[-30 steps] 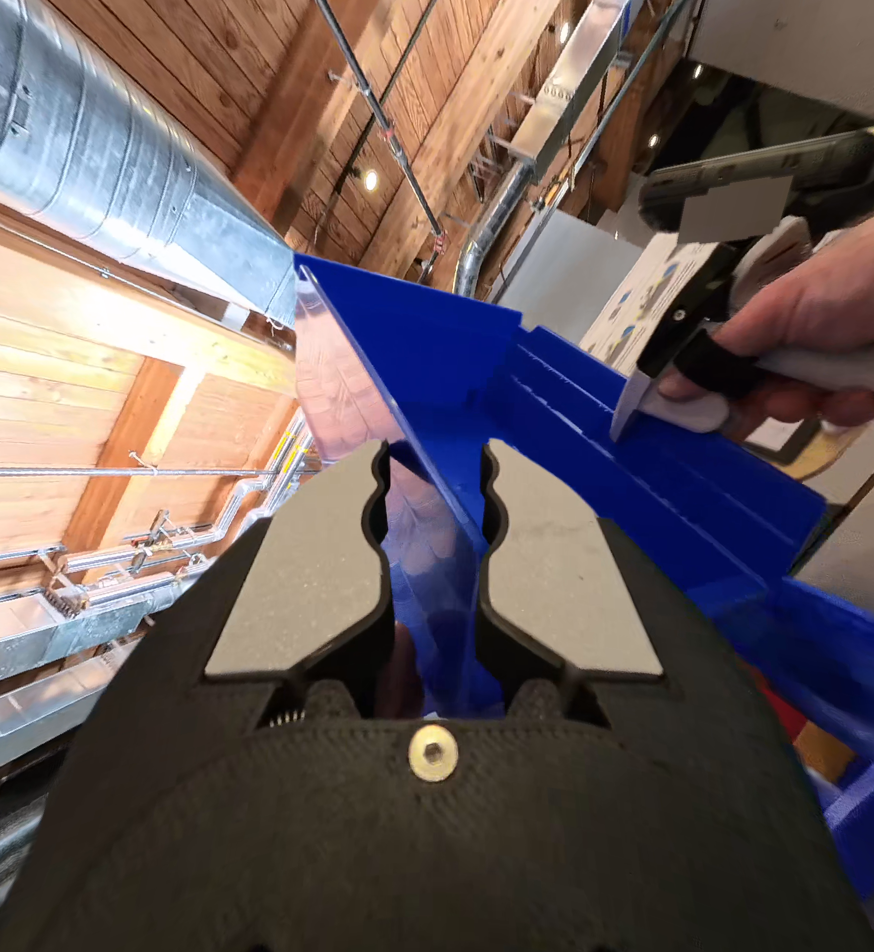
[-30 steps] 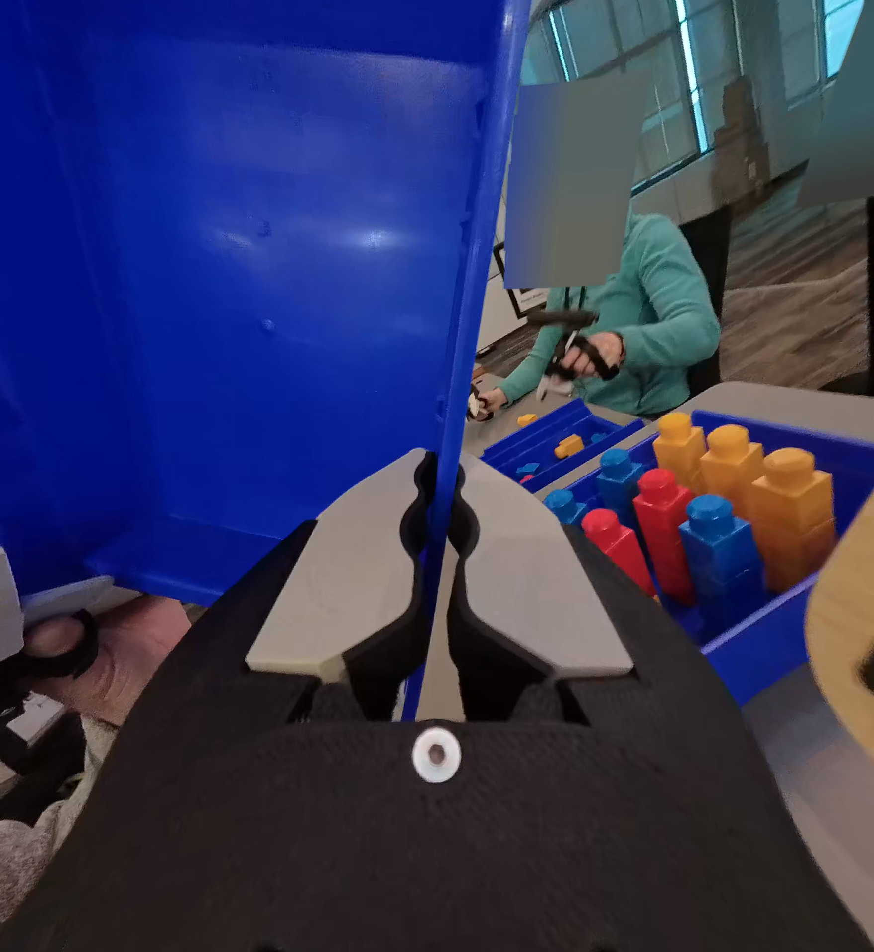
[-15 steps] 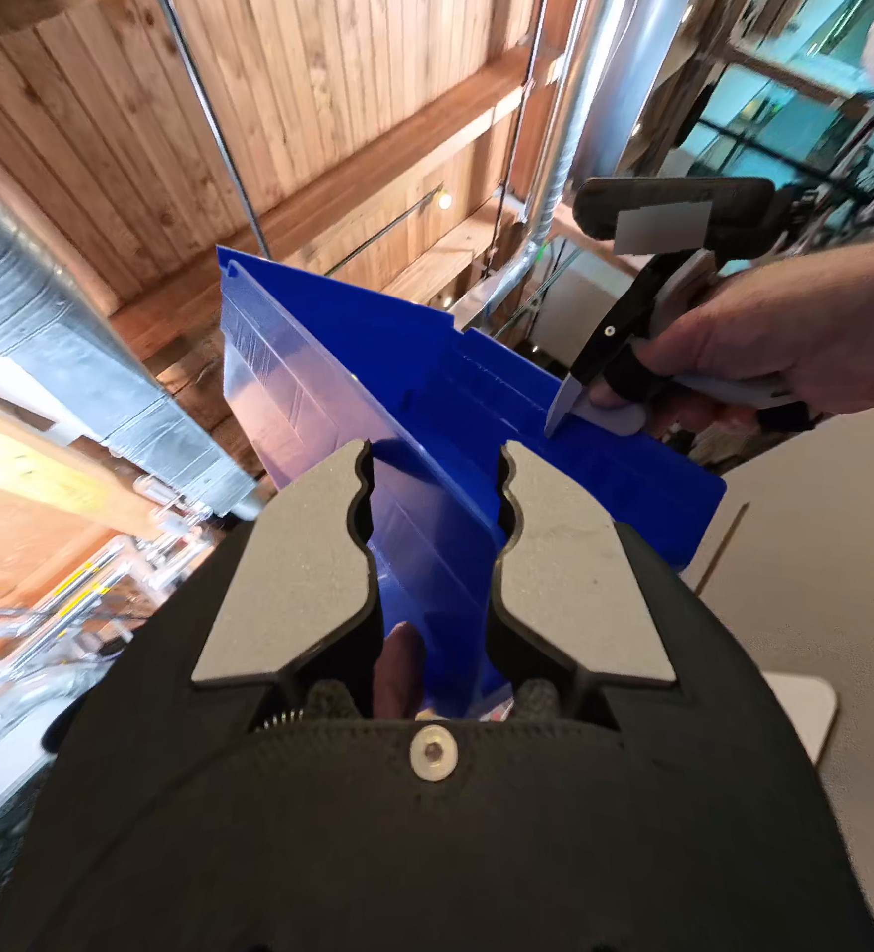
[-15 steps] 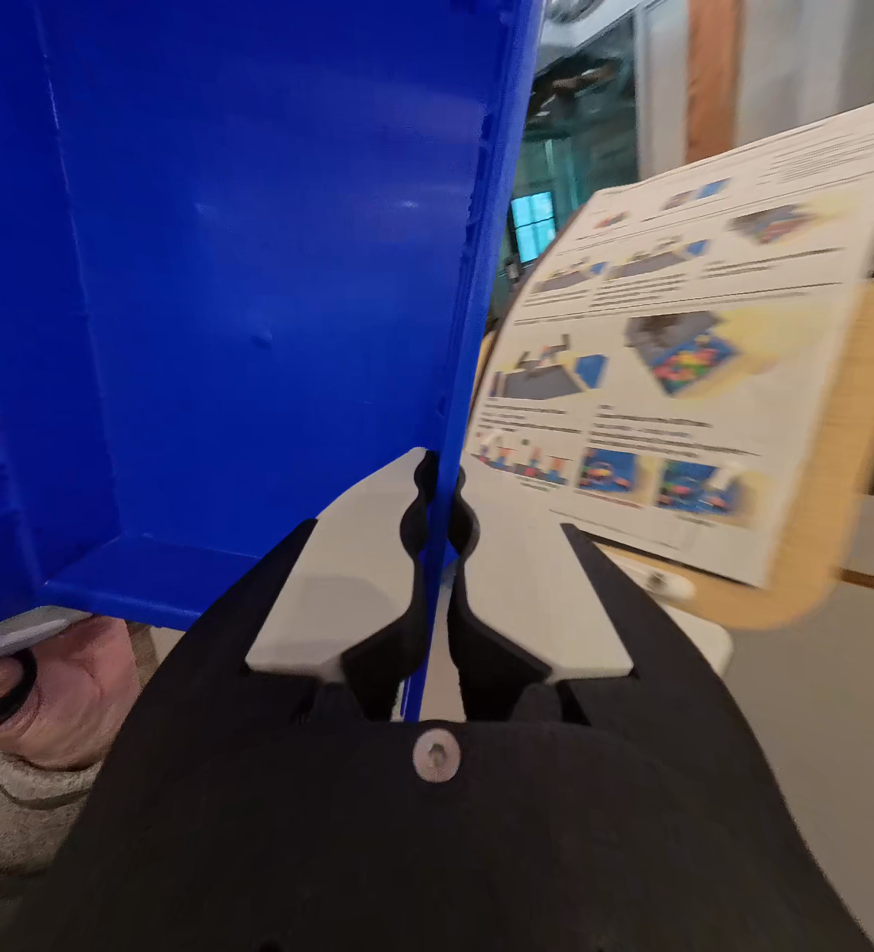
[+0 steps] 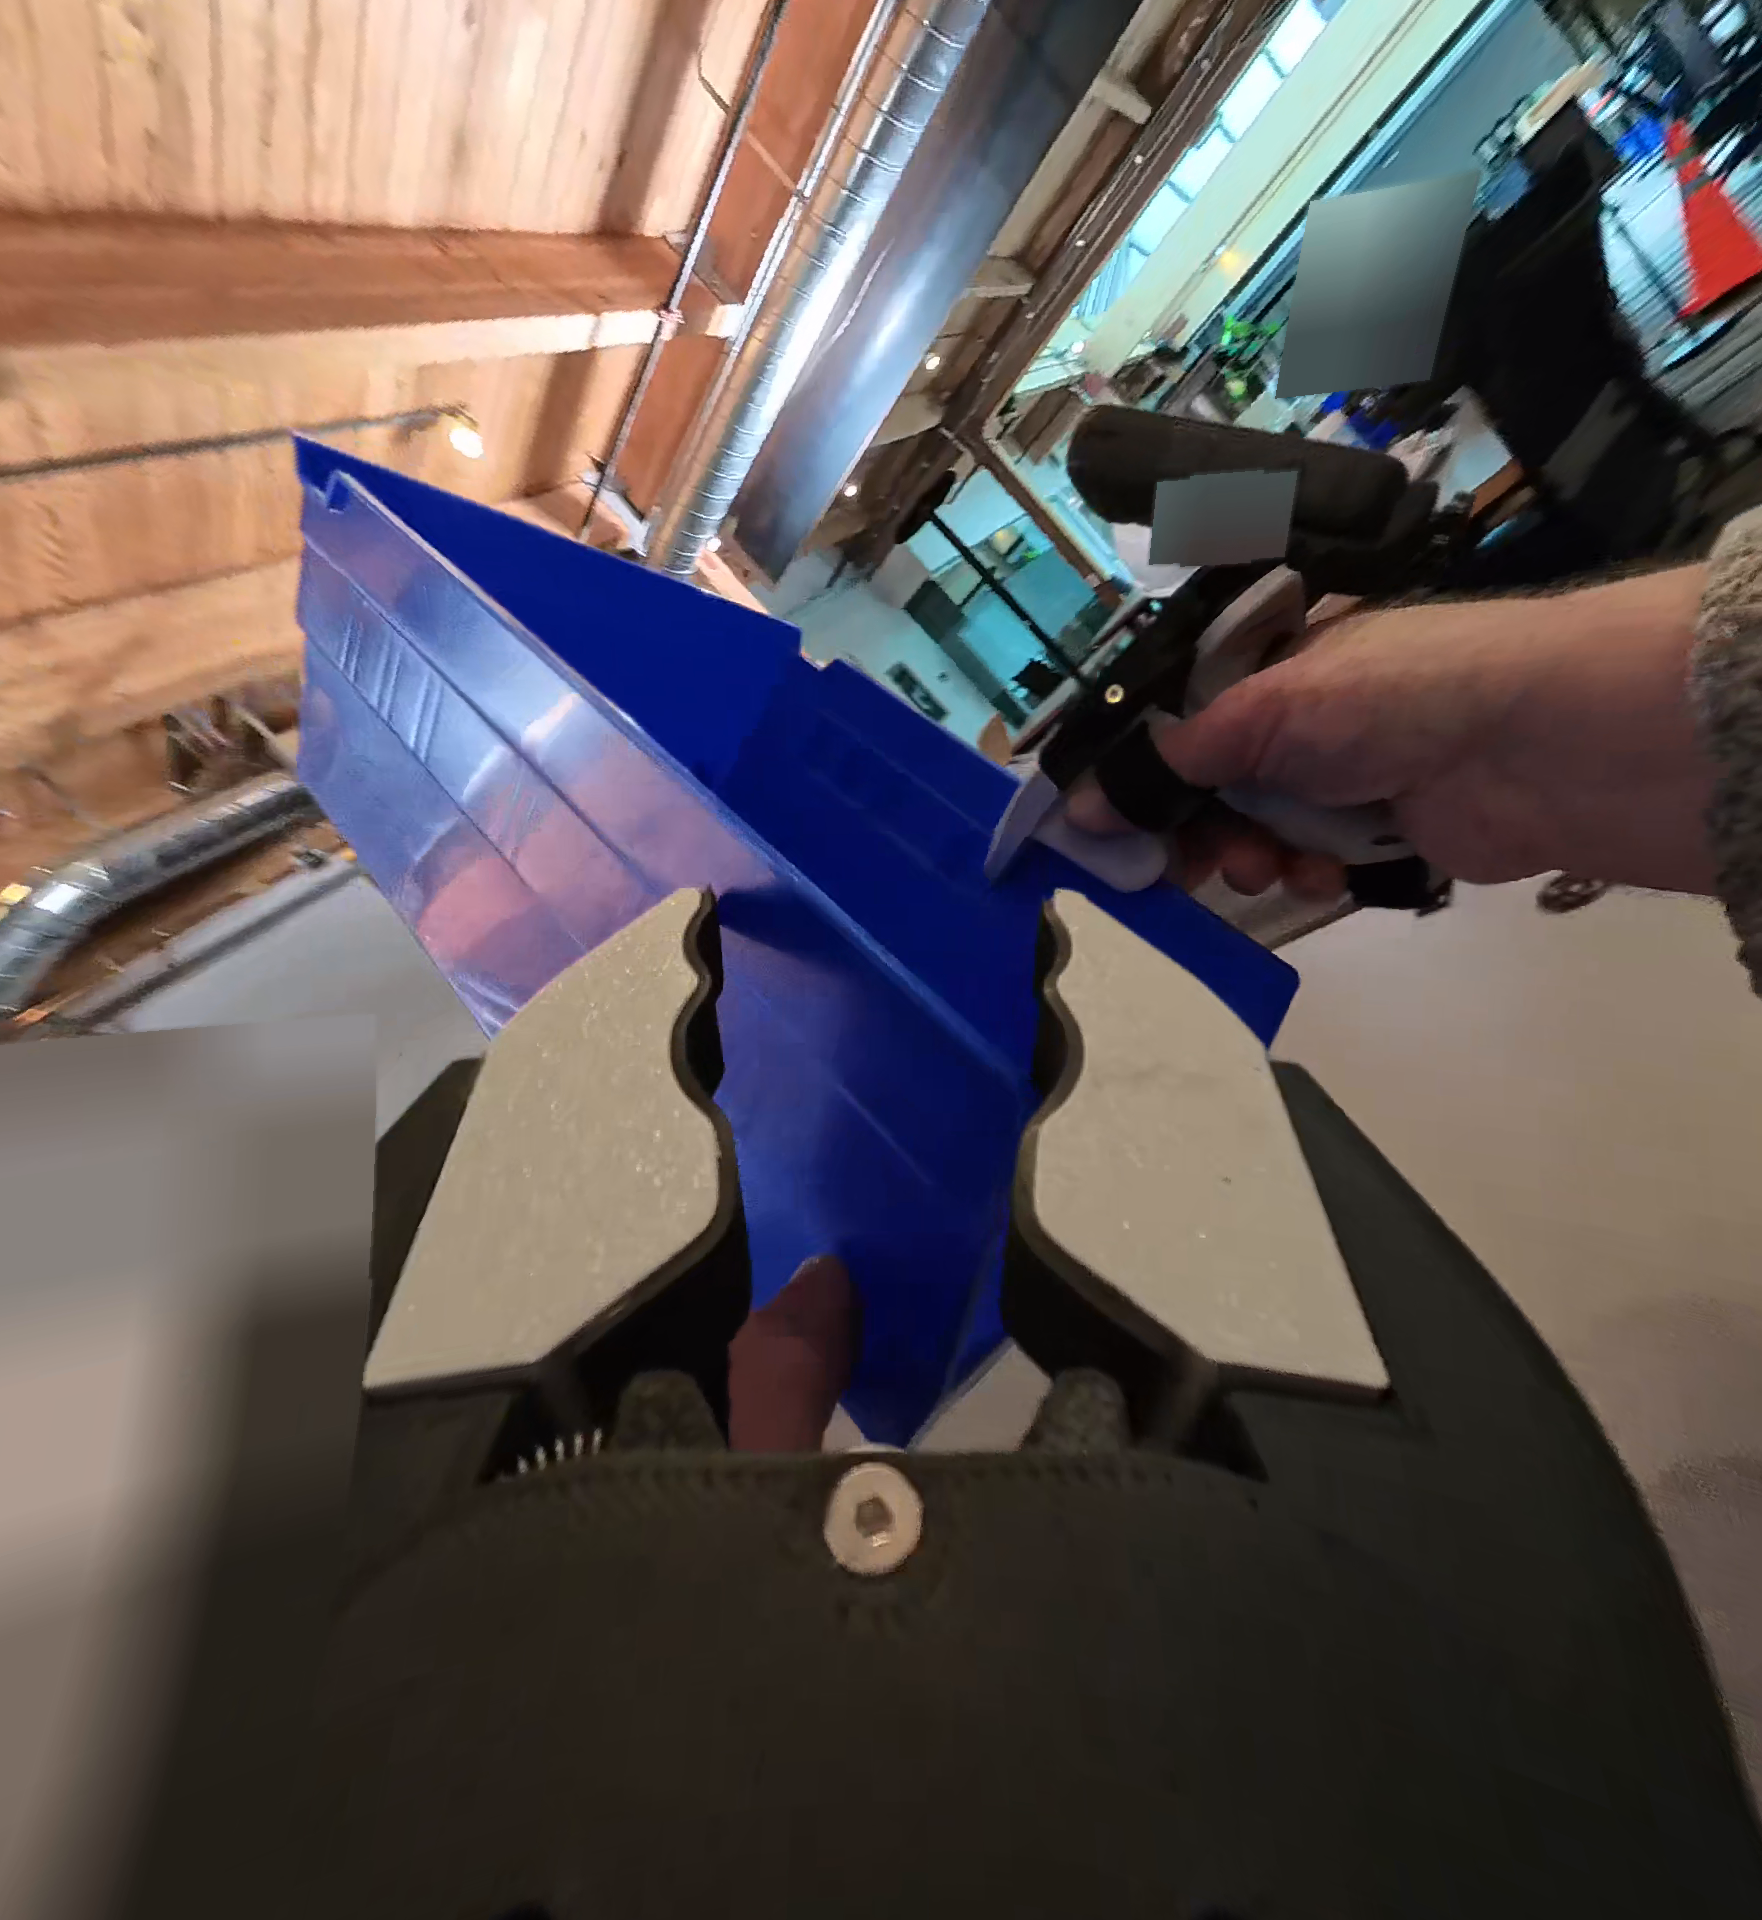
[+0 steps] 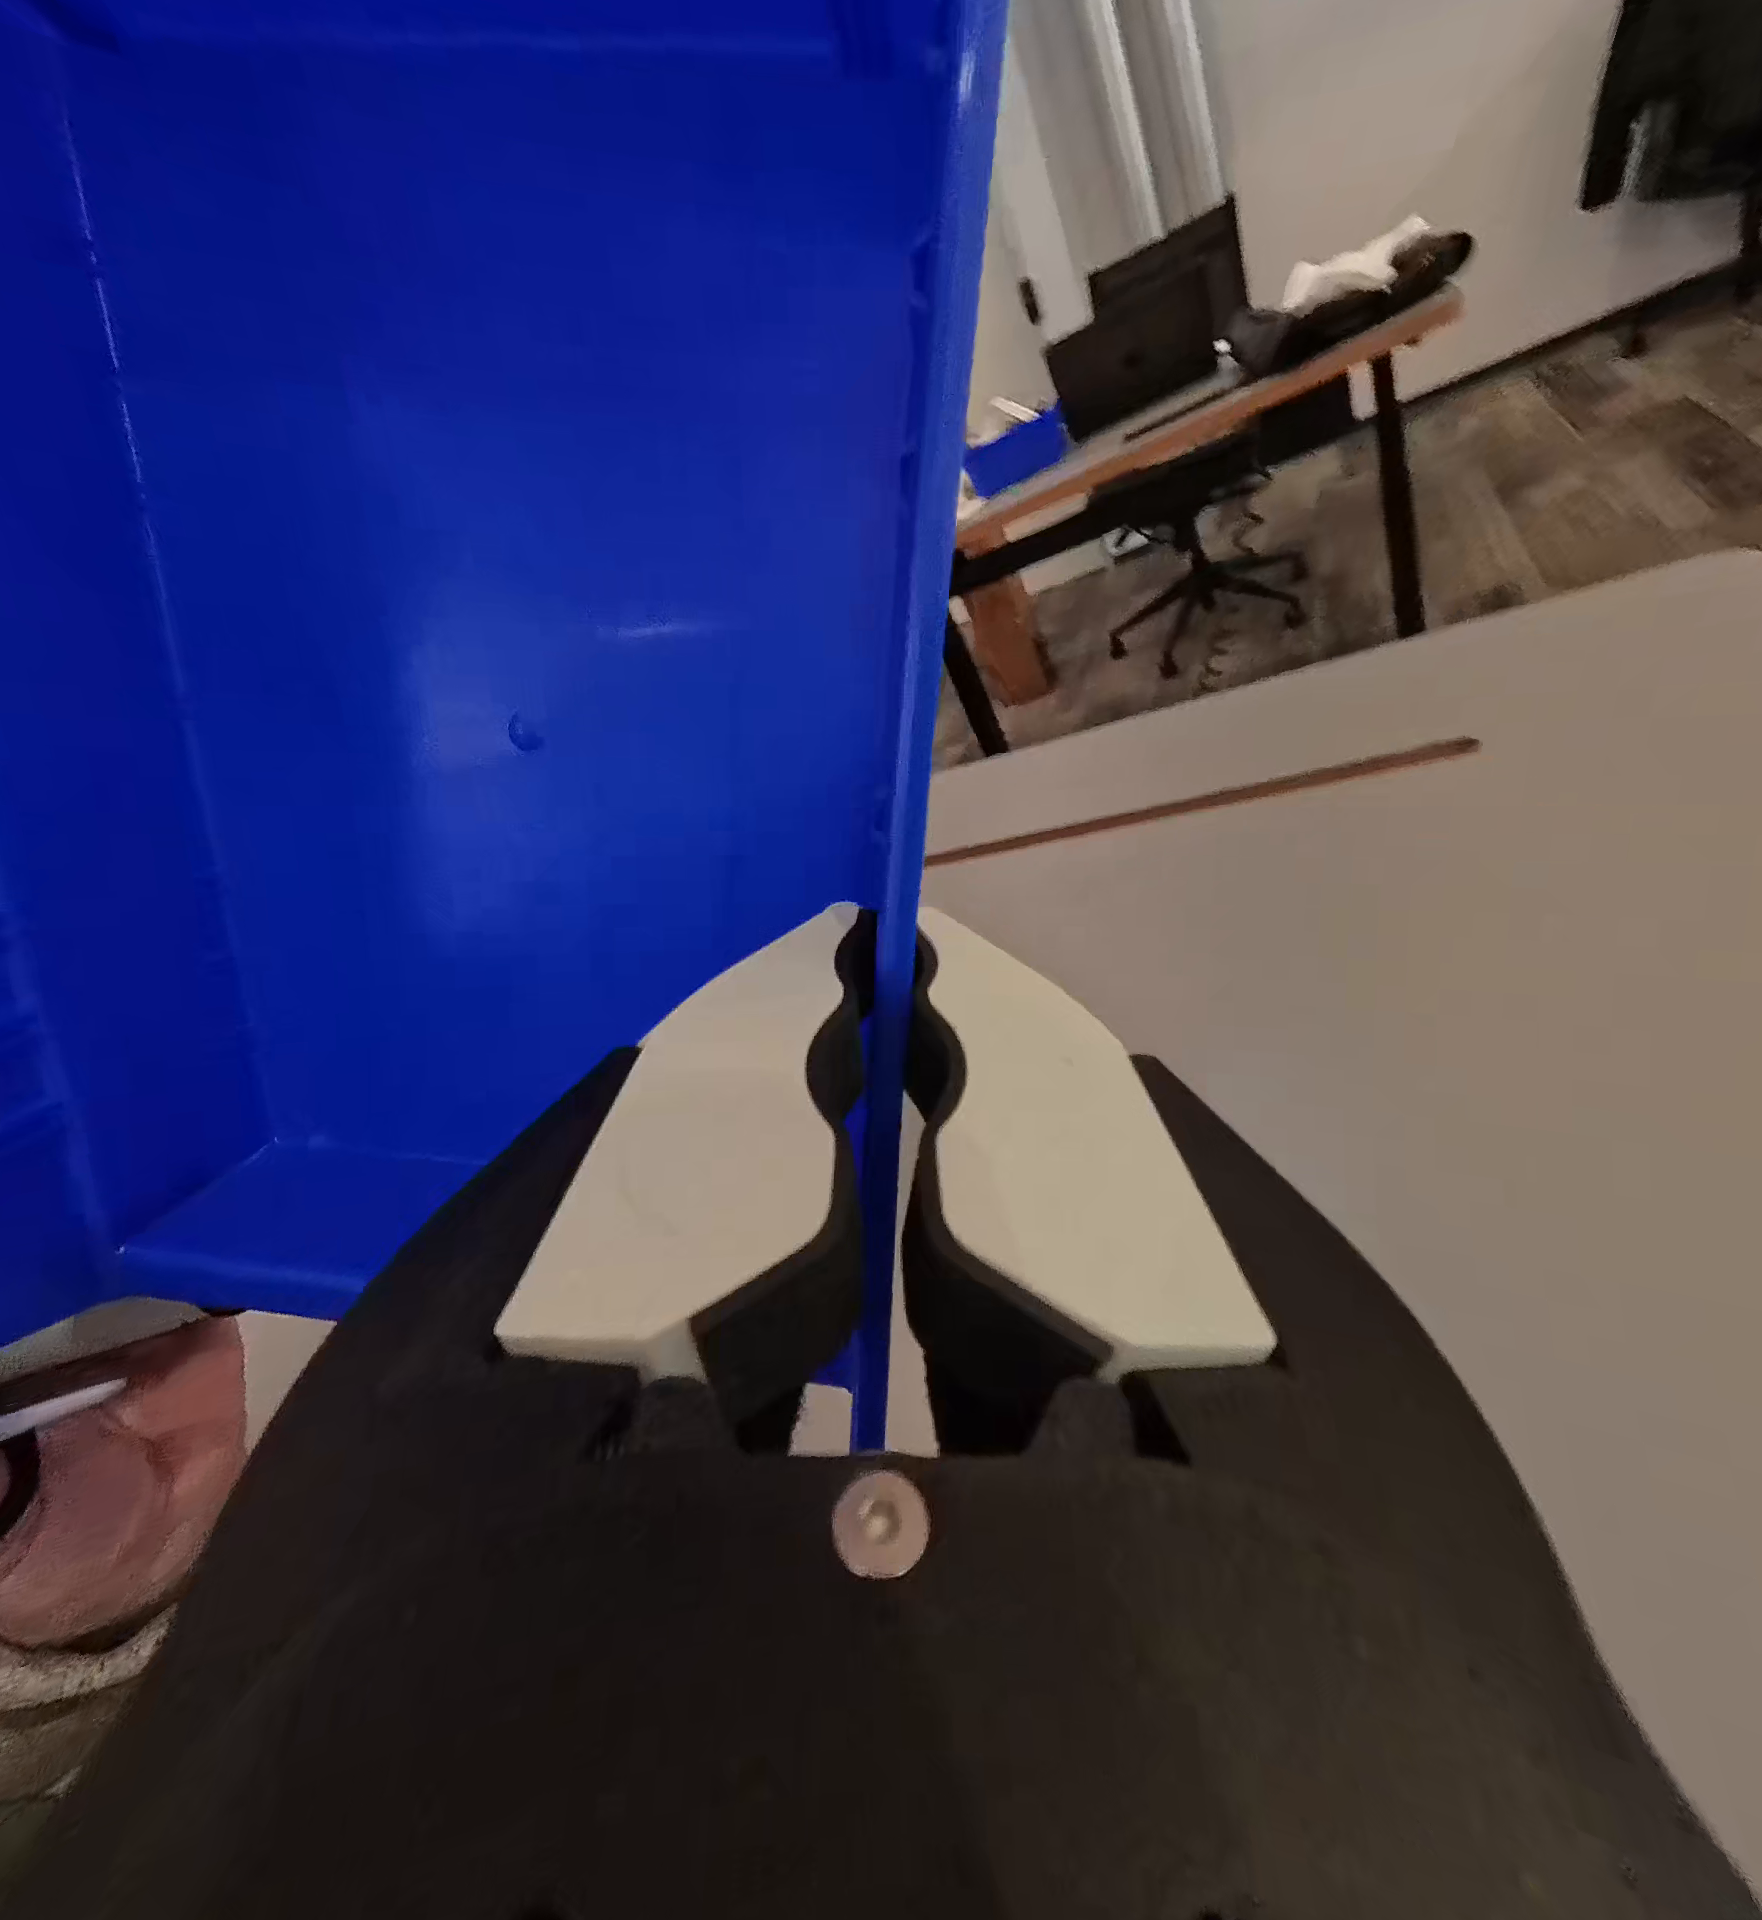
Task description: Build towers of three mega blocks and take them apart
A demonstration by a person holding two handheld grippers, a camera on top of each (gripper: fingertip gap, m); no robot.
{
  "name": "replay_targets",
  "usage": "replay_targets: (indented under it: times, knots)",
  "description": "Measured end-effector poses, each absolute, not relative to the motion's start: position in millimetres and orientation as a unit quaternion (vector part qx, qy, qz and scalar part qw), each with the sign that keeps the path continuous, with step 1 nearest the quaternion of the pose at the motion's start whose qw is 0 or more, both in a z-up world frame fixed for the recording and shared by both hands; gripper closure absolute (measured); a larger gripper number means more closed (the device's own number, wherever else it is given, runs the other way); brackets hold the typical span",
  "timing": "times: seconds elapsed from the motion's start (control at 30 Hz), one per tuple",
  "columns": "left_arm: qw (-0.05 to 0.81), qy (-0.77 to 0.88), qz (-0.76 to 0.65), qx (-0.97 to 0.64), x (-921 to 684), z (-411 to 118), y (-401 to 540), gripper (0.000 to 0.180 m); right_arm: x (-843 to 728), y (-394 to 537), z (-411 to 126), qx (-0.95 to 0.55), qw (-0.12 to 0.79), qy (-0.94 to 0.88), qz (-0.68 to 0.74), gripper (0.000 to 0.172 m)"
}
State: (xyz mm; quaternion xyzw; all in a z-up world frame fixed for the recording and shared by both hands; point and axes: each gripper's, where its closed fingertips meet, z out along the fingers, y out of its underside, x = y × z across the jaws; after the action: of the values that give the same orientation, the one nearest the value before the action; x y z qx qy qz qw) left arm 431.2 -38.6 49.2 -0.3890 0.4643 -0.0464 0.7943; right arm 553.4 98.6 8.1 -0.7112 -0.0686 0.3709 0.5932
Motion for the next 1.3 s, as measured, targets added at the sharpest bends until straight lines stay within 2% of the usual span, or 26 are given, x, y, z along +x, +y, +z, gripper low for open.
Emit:
replay_targets:
  times: [0.13, 0.23, 0.37, 0.67, 1.13, 1.3]
  knots:
    - [0.768, 0.458, -0.131, -0.429, 451.0, 20.9, -1.9, 0.124, 586.4, 124.3, -26.5, -0.753, 0.564, -0.047, 0.337, 0.169]
    - [0.735, 0.433, -0.240, -0.464, 458.2, 7.8, 19.8, 0.131, 596.3, 146.5, -52.1, -0.782, 0.523, -0.032, 0.339, 0.168]
    - [0.707, 0.376, -0.309, -0.513, 455.7, -11.3, 61.7, 0.129, 601.7, 177.2, -77.0, -0.826, 0.479, -0.042, 0.293, 0.169]
    - [0.657, 0.306, -0.379, -0.575, 456.1, -46.9, 130.9, 0.117, 605.3, 227.9, -127.7, -0.914, 0.344, -0.083, 0.197, 0.169]
    - [0.566, 0.268, -0.368, -0.688, 465.1, -111.6, 196.7, 0.112, 629.2, 293.0, -146.9, -0.956, 0.260, -0.115, 0.074, 0.169]
    - [0.559, 0.263, -0.362, -0.698, 466.2, -120.3, 206.1, 0.109, 625.3, 311.2, -161.5, -0.965, 0.218, -0.131, 0.067, 0.169]
